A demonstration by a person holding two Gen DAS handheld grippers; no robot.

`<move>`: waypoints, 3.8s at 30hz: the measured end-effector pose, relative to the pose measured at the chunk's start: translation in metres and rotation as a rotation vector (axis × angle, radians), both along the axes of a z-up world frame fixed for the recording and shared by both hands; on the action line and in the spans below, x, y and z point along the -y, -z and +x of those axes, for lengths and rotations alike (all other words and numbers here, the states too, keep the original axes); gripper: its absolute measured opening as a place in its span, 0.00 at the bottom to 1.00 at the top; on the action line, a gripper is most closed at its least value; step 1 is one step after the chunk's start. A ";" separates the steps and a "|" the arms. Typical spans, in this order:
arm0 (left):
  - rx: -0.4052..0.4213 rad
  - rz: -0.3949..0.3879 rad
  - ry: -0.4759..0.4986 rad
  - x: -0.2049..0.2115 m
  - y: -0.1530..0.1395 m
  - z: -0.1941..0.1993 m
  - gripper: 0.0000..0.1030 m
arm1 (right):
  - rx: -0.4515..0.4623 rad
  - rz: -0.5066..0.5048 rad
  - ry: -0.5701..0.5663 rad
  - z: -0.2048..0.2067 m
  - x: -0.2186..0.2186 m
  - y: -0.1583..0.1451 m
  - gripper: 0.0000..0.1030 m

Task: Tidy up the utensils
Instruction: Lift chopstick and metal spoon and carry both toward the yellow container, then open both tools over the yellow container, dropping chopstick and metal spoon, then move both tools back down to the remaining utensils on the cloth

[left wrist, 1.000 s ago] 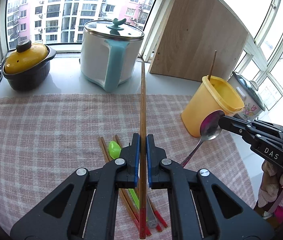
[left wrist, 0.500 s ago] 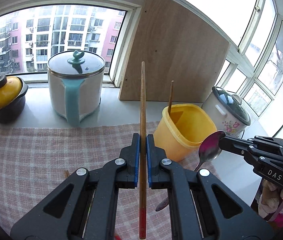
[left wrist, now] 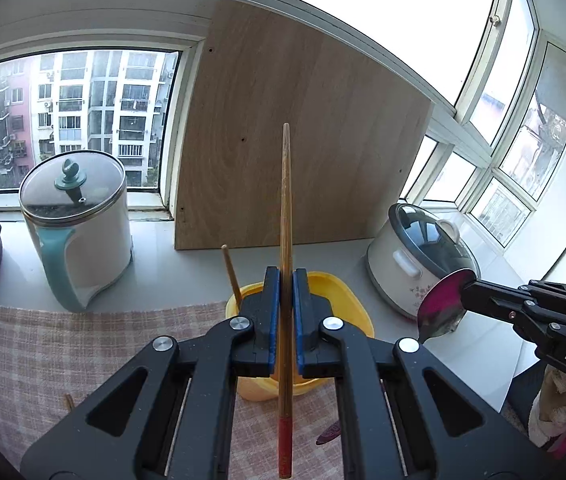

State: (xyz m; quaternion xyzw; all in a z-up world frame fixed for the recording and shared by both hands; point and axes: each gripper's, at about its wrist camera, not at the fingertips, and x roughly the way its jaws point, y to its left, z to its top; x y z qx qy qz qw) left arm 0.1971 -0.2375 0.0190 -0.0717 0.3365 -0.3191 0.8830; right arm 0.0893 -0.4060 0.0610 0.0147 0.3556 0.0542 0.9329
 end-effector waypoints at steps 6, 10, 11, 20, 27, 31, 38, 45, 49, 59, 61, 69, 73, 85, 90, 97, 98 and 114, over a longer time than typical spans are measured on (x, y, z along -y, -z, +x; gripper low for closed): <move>0.015 -0.002 -0.008 0.033 -0.005 0.017 0.04 | 0.035 -0.002 0.032 0.007 0.031 -0.014 0.00; 0.013 0.007 -0.018 0.050 -0.001 0.028 0.04 | 0.040 0.005 0.049 0.015 0.047 -0.013 0.00; 0.011 0.009 -0.021 0.054 0.001 0.032 0.04 | 0.040 0.007 0.053 0.017 0.050 -0.012 0.00; 0.003 0.029 -0.058 0.067 0.022 0.051 0.04 | 0.019 -0.011 0.079 0.047 0.063 0.005 0.00; 0.002 0.037 -0.053 0.070 0.031 0.052 0.04 | -0.014 -0.025 0.083 0.060 0.060 0.022 0.00; 0.001 0.035 -0.050 0.071 0.031 0.051 0.04 | -0.024 -0.037 0.077 0.061 0.055 0.027 0.00; 0.005 0.053 -0.029 0.071 0.030 0.047 0.04 | -0.015 -0.049 0.072 0.057 0.049 0.029 0.29; 0.016 0.052 -0.021 0.060 0.025 0.034 0.04 | -0.003 -0.063 0.080 0.048 0.041 0.028 0.32; 0.034 0.052 -0.009 0.050 0.019 0.024 0.04 | 0.004 -0.057 0.092 0.040 0.036 0.027 0.39; 0.065 0.043 0.019 0.015 0.004 -0.002 0.04 | 0.039 -0.047 0.125 0.016 0.011 0.020 0.59; 0.067 0.049 0.021 0.004 0.003 -0.007 0.04 | 0.044 -0.042 0.129 0.011 0.005 0.020 0.65; 0.030 0.052 -0.029 -0.065 0.006 -0.017 0.38 | 0.046 0.011 0.100 -0.003 -0.021 0.029 0.83; 0.042 0.125 -0.104 -0.102 0.013 -0.025 0.38 | 0.034 0.021 0.059 -0.011 -0.040 0.041 0.87; -0.174 0.269 -0.204 -0.185 0.085 -0.038 0.38 | -0.108 0.036 -0.089 -0.013 -0.105 0.094 0.94; -0.302 0.233 -0.210 -0.206 0.120 -0.039 0.38 | -0.211 0.085 -0.130 0.004 -0.132 0.131 0.86; -0.403 0.239 -0.204 -0.213 0.162 -0.037 0.23 | -0.384 0.186 -0.122 0.033 -0.150 0.190 0.59; -0.416 0.243 -0.197 -0.211 0.167 -0.036 0.18 | -0.412 0.214 -0.120 0.037 -0.152 0.198 0.55; -0.440 0.309 -0.113 -0.179 0.198 -0.037 0.07 | -0.565 0.418 -0.106 0.072 -0.181 0.249 0.36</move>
